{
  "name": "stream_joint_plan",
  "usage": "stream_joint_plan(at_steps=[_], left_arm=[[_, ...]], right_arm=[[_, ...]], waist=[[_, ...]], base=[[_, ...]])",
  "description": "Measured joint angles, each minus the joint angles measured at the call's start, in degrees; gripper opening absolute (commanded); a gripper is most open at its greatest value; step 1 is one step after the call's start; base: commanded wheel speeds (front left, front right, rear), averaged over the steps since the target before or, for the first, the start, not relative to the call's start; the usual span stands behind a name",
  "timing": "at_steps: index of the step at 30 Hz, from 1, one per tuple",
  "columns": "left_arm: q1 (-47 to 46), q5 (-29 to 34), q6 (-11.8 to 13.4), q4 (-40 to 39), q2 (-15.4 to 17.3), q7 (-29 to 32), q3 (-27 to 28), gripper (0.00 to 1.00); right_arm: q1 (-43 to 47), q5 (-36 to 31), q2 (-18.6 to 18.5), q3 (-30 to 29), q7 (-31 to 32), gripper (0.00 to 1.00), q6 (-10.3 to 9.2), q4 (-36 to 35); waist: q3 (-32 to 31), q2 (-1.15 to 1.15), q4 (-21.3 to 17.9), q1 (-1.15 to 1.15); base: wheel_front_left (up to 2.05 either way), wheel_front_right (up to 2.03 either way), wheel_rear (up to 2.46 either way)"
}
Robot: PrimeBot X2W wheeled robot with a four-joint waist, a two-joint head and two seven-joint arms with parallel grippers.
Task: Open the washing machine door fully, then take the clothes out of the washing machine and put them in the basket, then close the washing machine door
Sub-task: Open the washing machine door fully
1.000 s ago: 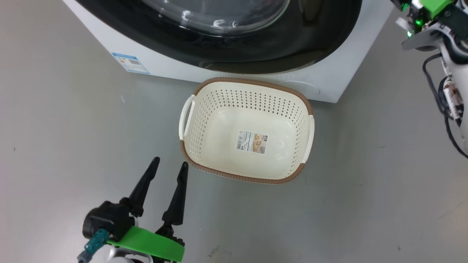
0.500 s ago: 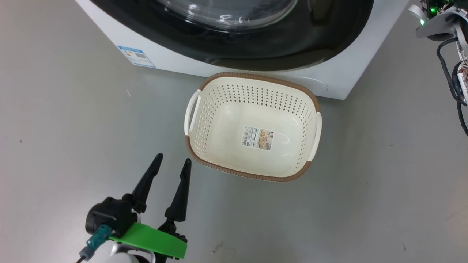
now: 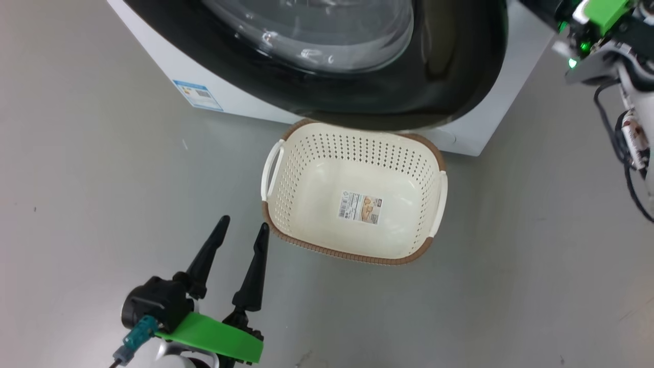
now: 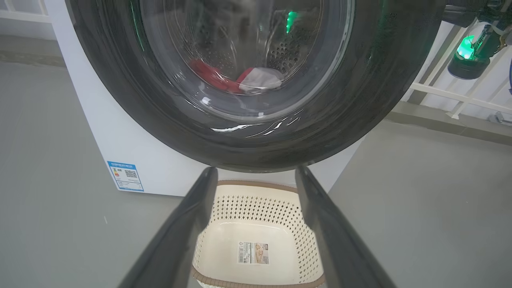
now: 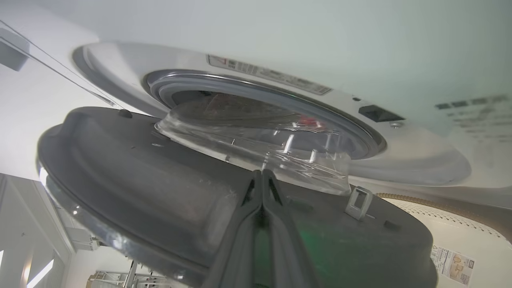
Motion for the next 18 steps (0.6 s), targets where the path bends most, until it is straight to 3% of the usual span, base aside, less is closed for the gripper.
stream_joint_plan(at_steps=[18], left_arm=[[4.07,0.05,0.00,0.48,-0.11,0.00,0.10,1.00]], right_arm=[[13.08,1.52,2.50,1.93,3.56,0.00,0.00,-8.05]], waist=[[-6.32,0.00,-0.36,0.00]], base=[[0.00,0.00,0.00]])
